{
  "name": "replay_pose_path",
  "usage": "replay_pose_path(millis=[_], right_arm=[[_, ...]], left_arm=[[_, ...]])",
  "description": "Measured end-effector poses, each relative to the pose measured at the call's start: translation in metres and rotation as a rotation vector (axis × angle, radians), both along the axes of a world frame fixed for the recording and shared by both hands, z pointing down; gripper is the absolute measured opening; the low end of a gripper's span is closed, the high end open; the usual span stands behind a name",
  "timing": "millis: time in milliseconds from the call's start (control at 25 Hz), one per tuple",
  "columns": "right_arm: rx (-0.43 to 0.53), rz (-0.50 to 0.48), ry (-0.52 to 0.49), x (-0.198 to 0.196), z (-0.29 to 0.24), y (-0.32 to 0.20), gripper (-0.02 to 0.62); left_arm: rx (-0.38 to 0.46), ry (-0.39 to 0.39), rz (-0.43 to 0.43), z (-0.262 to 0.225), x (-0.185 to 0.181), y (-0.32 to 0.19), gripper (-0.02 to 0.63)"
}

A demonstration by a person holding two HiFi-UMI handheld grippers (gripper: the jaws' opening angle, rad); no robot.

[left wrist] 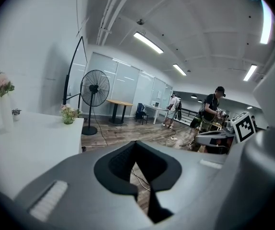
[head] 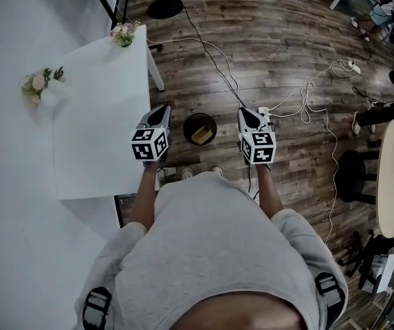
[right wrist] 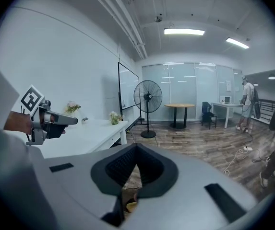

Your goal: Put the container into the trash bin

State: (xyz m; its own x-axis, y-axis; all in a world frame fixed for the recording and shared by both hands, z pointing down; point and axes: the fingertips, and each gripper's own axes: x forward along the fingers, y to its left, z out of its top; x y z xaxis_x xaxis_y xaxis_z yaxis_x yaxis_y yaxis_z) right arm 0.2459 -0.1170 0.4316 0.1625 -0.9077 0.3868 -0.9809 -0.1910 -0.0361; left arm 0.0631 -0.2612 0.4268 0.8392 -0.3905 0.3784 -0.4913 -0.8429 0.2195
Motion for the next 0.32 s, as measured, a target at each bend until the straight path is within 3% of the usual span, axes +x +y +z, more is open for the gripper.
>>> replay_pose_path(millis=[320], right_arm=[[0.003, -0.014, 0.01, -0.0037, 0.0012, -0.0043, 0.014]], left_arm=[[0.001, 0.001, 0.009, 0.0051, 0.003, 0.0013, 0.011]])
